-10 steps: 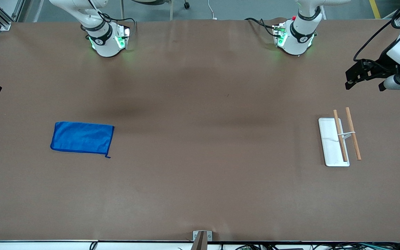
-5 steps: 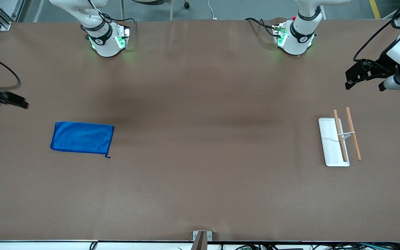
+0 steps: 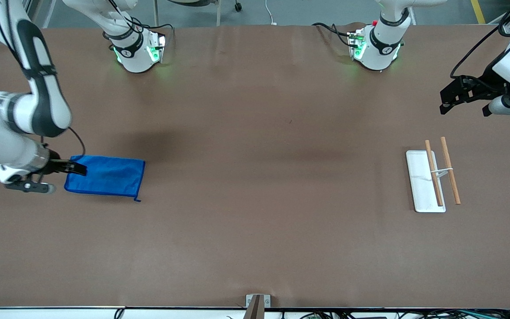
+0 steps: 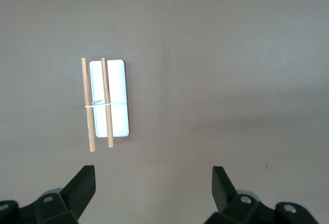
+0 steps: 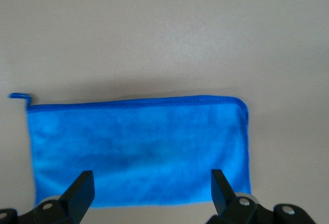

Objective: Right arm passes towel to left arm to hang
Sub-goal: 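Reach the right gripper down to the blue towel's edge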

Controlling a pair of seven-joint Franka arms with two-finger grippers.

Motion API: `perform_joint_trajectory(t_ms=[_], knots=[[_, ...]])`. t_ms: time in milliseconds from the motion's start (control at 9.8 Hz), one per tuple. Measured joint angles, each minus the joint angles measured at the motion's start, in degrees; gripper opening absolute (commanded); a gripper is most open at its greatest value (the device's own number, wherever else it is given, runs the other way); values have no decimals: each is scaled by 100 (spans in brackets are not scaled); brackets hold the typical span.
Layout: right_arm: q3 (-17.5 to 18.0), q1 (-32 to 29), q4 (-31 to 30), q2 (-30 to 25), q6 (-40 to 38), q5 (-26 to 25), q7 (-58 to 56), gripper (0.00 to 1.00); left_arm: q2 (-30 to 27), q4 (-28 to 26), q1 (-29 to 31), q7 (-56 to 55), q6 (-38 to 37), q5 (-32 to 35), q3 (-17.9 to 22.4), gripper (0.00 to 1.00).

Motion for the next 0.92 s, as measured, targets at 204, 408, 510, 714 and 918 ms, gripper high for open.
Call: perform_joint_trajectory(t_ms=[204, 408, 510, 714, 918], knots=[[-5, -3, -452, 373, 1031, -2, -91, 98, 1, 1, -1, 0, 0, 0, -1, 100], [-6, -4, -589, 663, 1568, -2, -123, 86, 1, 0, -1, 0, 0, 0, -2, 100], [-6, -4, -617, 735, 1608, -3, -127, 82, 1, 0, -1, 0, 0, 0, -5, 100], [-8, -12, -680, 800, 1763, -2, -132, 49, 1, 0, -1, 0, 0, 0, -17, 100], [-11, -19, -752, 811, 1932, -2, -133, 0, 1, 0, -1, 0, 0, 0, -18, 100]])
